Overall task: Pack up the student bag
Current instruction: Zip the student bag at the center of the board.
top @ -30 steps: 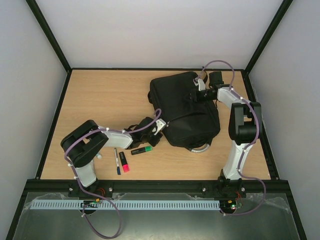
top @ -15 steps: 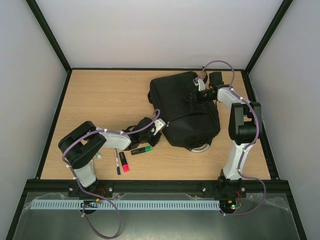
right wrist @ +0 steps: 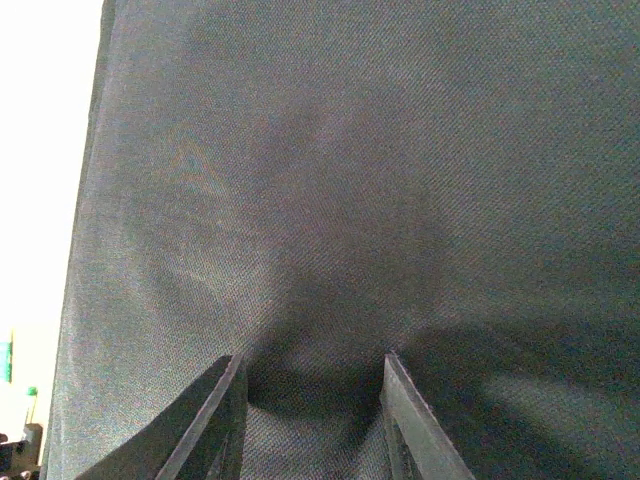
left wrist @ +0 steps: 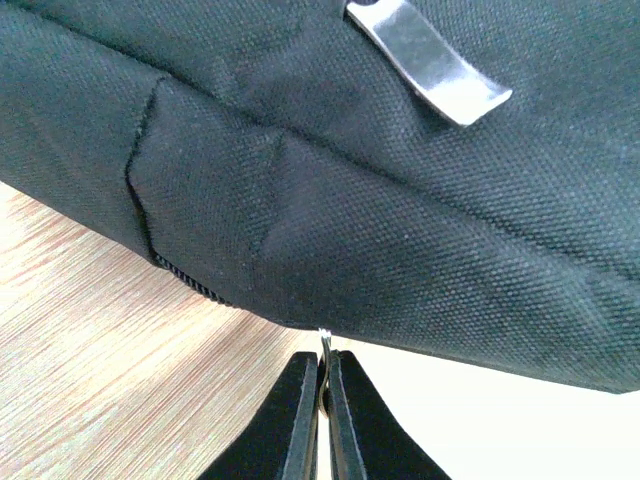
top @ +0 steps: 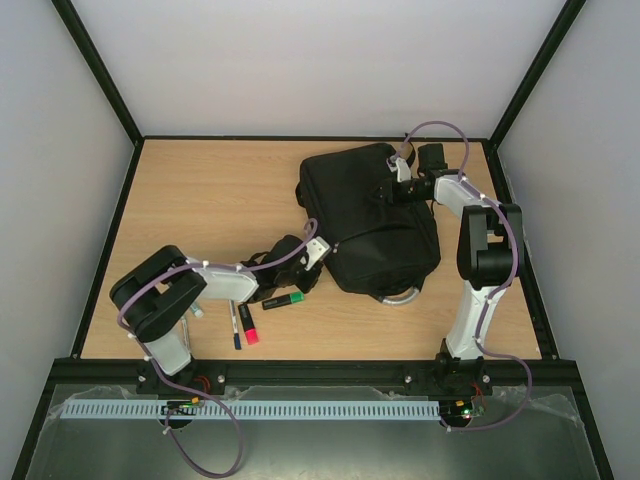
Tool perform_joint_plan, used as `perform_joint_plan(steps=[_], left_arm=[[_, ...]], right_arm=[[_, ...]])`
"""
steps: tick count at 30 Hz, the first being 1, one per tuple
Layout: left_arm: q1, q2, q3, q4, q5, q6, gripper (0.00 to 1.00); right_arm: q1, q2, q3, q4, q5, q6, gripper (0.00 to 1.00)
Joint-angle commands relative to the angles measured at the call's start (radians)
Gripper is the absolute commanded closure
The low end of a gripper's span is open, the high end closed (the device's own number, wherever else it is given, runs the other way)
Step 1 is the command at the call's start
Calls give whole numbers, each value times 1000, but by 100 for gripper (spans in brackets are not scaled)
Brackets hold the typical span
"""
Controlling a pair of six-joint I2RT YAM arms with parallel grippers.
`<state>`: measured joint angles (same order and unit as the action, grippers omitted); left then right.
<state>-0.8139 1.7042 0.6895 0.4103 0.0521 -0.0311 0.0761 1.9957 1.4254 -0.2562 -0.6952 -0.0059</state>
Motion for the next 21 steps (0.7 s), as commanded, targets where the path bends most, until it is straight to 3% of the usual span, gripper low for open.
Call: perform_joint_plan(steps=[1,12,21], left_arm=[[-3,-42,-8,2,1,-18,97],[-142,-102,11,-179,-76,-75,98],[-284,-60,95,-222,-101,-95,98]], right_arm=[[11,91,-50,-89,98,10,63],[11,100,-44,-95,143,24,63],[11,103,-51,-97,152,26,63]])
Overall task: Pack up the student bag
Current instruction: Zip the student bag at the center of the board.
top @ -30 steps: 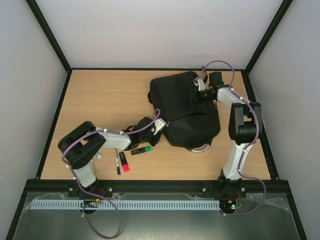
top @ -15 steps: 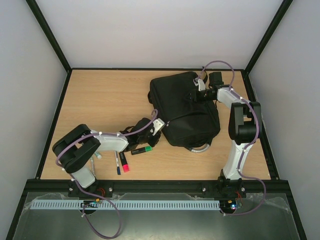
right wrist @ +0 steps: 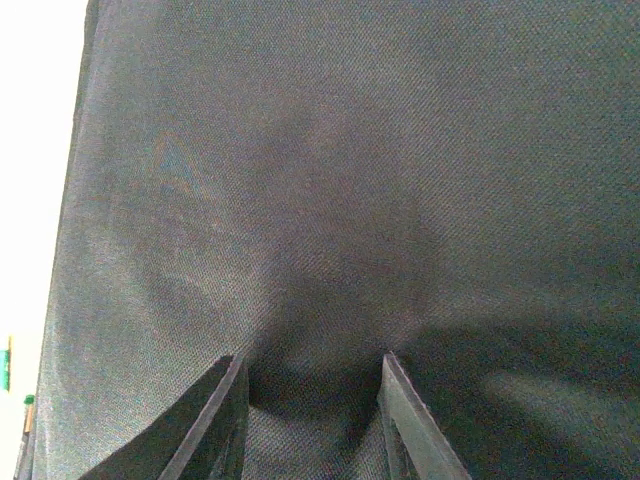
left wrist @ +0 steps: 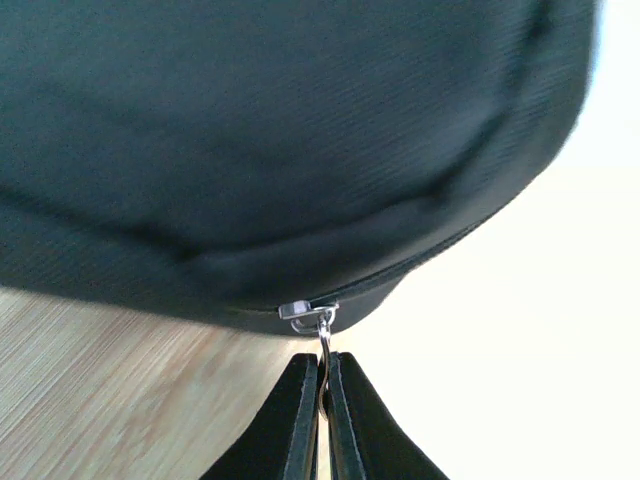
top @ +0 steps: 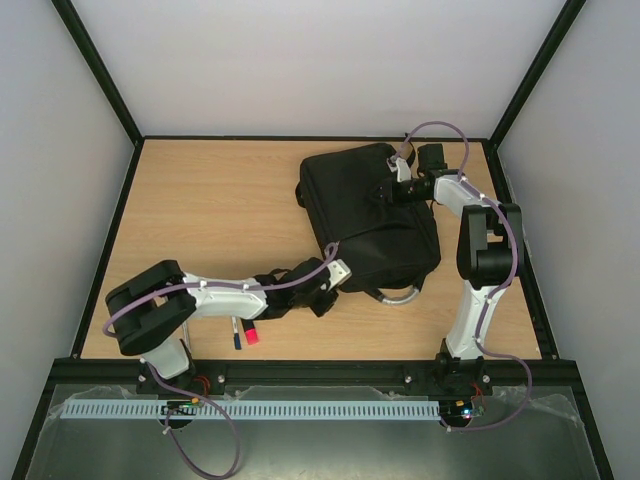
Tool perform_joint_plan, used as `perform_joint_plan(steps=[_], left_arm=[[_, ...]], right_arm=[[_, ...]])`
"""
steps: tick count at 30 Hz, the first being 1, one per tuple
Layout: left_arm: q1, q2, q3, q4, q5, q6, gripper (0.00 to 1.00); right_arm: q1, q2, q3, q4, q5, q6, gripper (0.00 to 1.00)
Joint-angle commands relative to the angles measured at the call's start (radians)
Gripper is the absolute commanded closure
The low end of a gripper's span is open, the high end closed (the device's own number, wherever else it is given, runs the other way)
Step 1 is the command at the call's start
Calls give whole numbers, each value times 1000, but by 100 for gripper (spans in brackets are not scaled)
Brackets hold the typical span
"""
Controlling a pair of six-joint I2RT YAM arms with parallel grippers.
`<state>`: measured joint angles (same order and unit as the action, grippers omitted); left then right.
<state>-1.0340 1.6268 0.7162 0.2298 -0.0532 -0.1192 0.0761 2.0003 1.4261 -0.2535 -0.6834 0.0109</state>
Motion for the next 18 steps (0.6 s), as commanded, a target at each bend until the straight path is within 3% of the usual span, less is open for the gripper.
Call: perform_joint_plan(steps=[1,18], left_arm=[[-77,31,89,-46,2,-5,98],[-214,221,336,-112,6,39,98]], right_arm=[[11,100,-52,-99,143,8,63],[11,97,-56,-100,145,4,63]])
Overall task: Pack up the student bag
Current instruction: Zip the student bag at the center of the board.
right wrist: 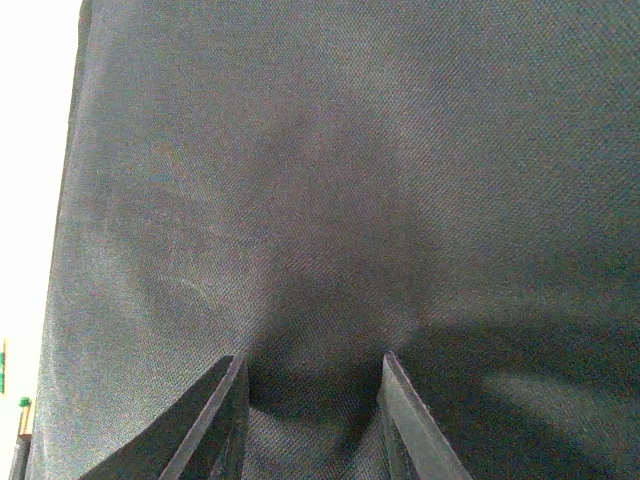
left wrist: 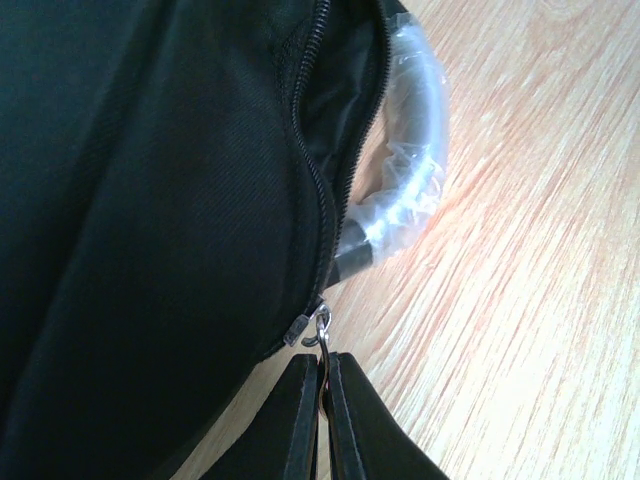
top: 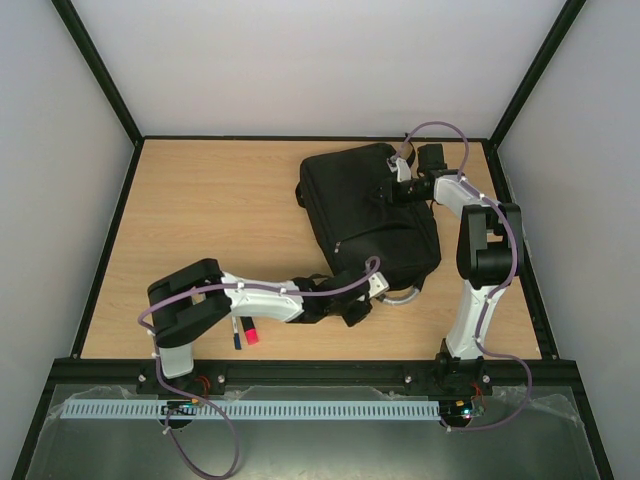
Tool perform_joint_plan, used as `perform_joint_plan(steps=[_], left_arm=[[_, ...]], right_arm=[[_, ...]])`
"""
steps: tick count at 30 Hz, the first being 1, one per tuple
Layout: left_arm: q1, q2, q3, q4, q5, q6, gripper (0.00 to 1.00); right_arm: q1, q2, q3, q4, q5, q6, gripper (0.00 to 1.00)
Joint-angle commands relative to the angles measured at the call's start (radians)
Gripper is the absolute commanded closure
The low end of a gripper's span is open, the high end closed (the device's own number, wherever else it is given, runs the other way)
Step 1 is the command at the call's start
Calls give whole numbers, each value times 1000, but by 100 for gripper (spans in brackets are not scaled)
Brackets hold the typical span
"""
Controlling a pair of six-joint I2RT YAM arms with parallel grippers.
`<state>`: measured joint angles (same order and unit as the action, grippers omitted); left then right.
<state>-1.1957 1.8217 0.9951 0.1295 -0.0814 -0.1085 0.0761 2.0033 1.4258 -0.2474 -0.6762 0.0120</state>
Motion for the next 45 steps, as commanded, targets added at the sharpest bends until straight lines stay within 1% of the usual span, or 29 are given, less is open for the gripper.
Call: perform_joint_plan(steps=[1,8,11,13,17,22,25,28,30,34,37,40,43,45], left_arm=[[-58,31,65,-10,37,29,98],[-91,78,123,-25,39,33,97],[-91,74,124,-33,28,30,98],[-92,52,129,-54,33,23,95],[-94,-28,130,-108,7,20,83],[-89,-104,138,-231,-78,63,62],[-73,-153,115,-272,-128,68,50],[-20,-211,76,-279,-156,29,44],[33,-254,40,-253,-158,-22,40],[182,-319,-29,-192,-76,-158,33],[271,-319,-51,-167,5,-227,31],[312,-285,-50,-163,50,-265,30],[315,-253,-63,-142,74,-277,30],[317,-238,-81,-116,89,-284,30]], right_arm=[[11,95,-57,-107,138,3,63],[11,85,-62,-107,139,3,63],[11,74,-71,-103,141,-4,63],[11,60,-81,-104,143,-11,63],[-2,-12,-96,-116,121,-13,62],[-40,-176,-109,-148,122,-56,49],[-69,-272,-138,-181,118,-88,44],[-88,-361,-175,-237,132,-136,42],[-95,-428,-226,-261,164,-167,40],[-99,-547,-371,-271,267,-200,36],[-101,-599,-450,-272,348,-209,34],[-105,-616,-492,-277,408,-215,31],[-105,-623,-517,-259,436,-216,29],[-105,-595,-515,-244,443,-211,29]])
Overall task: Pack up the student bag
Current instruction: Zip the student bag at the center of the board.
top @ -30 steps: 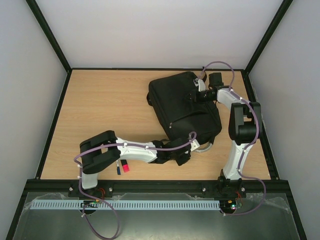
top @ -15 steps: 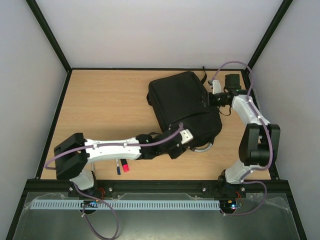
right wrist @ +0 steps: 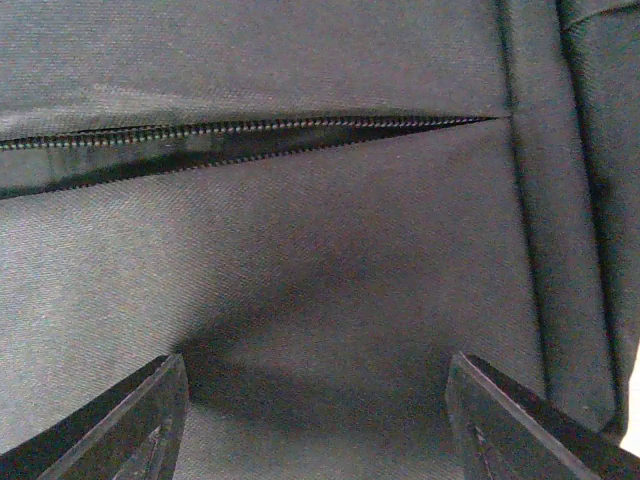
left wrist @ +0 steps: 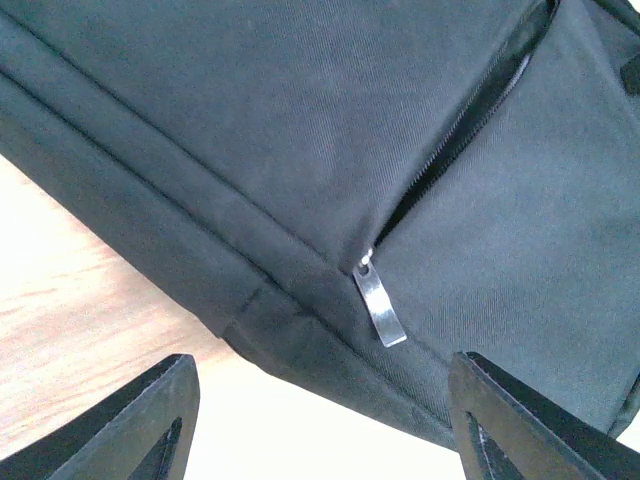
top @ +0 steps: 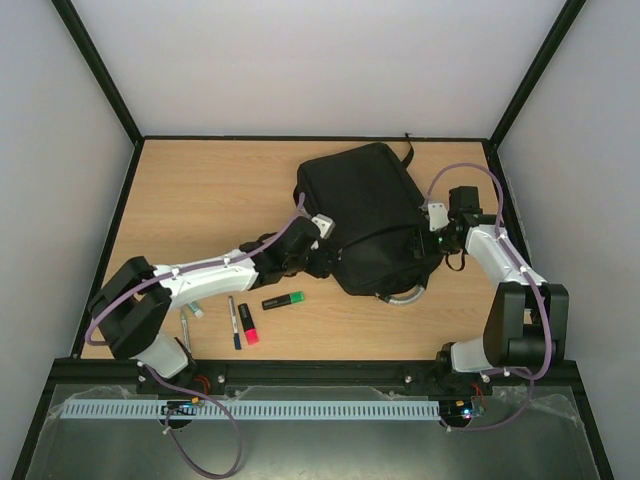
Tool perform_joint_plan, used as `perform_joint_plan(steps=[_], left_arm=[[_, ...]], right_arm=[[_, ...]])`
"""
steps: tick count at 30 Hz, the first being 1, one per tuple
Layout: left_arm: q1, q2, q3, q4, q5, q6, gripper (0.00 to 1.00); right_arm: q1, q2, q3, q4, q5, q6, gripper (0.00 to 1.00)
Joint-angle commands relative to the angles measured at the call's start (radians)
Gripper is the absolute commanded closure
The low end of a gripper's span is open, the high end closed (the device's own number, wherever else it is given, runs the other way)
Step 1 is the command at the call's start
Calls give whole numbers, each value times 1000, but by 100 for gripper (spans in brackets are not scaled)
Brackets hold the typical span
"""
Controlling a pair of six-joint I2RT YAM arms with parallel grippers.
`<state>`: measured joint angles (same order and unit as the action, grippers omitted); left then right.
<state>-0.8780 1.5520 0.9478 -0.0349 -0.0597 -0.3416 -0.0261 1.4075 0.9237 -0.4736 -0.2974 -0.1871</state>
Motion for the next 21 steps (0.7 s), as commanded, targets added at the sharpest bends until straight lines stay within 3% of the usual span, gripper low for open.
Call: perform_joint_plan(steps=[1,5,14,18,21], left_arm=[[-1,38,-44,61,77,-55,30],[-2,40,-89,135,139,-81,32],[-33,-7,-195,207,194,-71,34],[-63,-31,-204,179,158,-31,34],[-79,-52,-204,156,121,-5,34]], right_arm=[[-3,30,-1,-21,60,-11,29],[6,158,65,-34,-6,-56,28],[60,402,319,-23,31,-3,30],[63,432,395,-6,56,35,31],[63,366,380,-17,75,41,31]])
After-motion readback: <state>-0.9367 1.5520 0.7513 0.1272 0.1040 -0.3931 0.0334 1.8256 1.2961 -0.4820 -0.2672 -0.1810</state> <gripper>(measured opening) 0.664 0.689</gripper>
